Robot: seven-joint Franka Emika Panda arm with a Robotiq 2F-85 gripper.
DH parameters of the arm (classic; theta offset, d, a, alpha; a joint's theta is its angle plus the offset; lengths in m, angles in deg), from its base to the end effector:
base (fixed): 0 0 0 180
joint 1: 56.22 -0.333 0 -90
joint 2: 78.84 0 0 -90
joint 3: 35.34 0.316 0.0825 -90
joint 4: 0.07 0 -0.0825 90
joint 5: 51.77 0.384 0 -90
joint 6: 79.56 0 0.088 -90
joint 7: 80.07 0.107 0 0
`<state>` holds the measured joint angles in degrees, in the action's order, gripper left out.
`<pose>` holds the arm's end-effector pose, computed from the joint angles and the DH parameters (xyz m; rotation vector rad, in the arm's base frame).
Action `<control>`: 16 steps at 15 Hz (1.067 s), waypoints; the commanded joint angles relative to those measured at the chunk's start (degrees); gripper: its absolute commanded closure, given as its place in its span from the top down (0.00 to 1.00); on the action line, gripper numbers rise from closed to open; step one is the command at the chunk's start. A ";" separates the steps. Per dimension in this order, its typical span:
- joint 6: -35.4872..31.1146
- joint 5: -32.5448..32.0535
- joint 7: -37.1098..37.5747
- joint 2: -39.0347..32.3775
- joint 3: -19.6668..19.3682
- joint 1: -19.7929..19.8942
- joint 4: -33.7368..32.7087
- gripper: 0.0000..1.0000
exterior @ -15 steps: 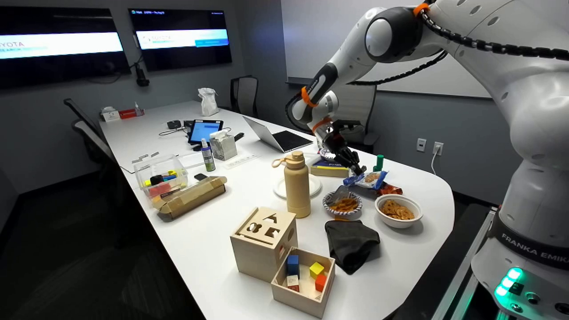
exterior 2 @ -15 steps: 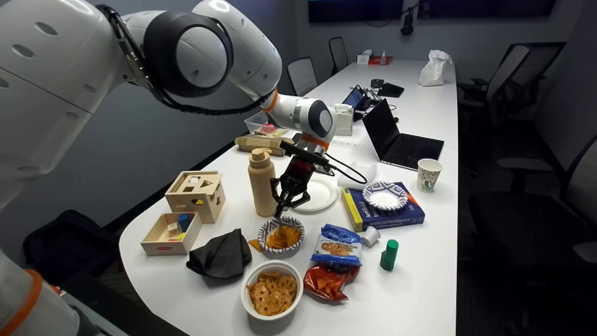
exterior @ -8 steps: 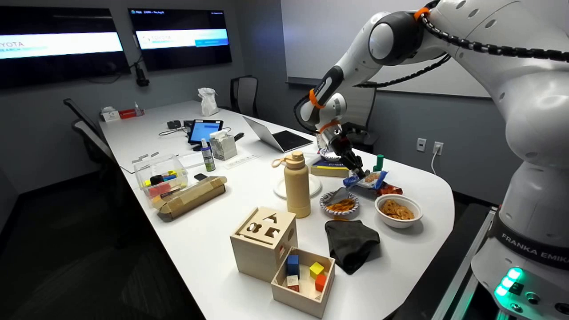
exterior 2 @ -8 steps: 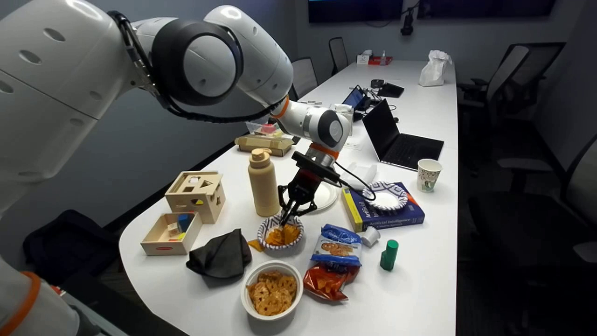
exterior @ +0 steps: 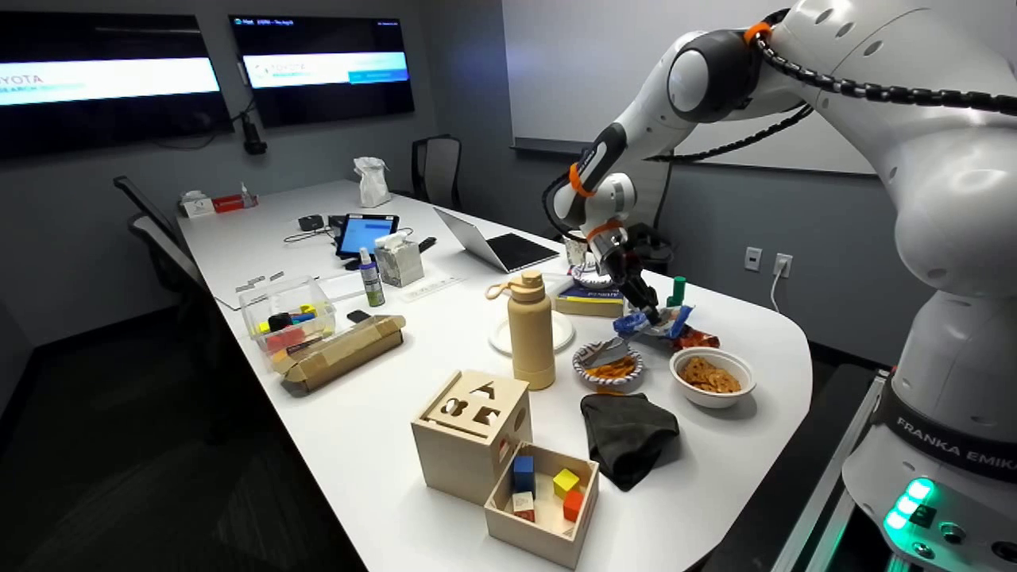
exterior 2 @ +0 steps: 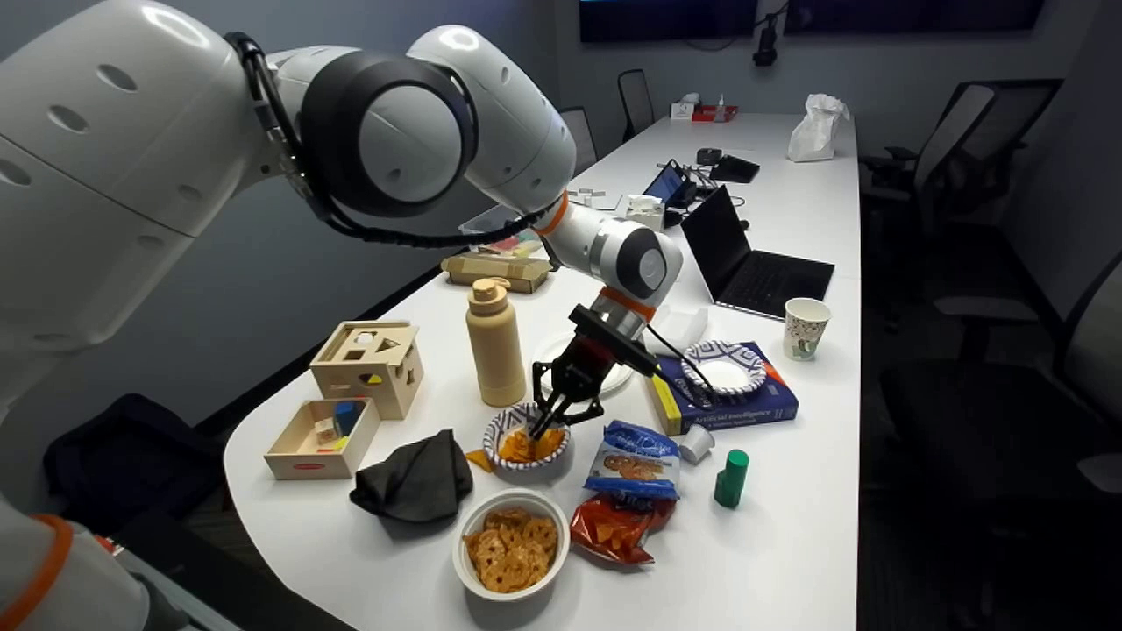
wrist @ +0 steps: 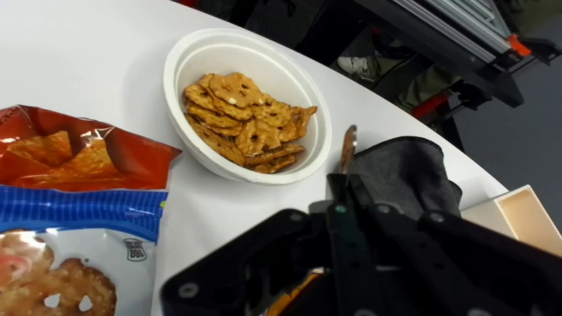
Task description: Use the cake slicer to stir in the furthest bowl
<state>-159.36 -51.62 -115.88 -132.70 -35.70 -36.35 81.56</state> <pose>0.5568 -0.2044 0.1037 -2.4257 -0.3306 1.1437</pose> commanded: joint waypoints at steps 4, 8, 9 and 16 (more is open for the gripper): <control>-5.90 6.11 3.13 1.77 -0.32 1.76 4.21 0.01; -9.91 8.29 4.60 3.19 -1.22 2.48 7.99 0.01; -10.81 8.43 4.86 3.81 -1.54 2.62 9.25 0.01; -12.28 7.69 5.68 6.34 -3.07 2.75 15.63 0.01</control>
<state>-169.56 -44.35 -111.50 -129.40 -38.50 -33.73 92.05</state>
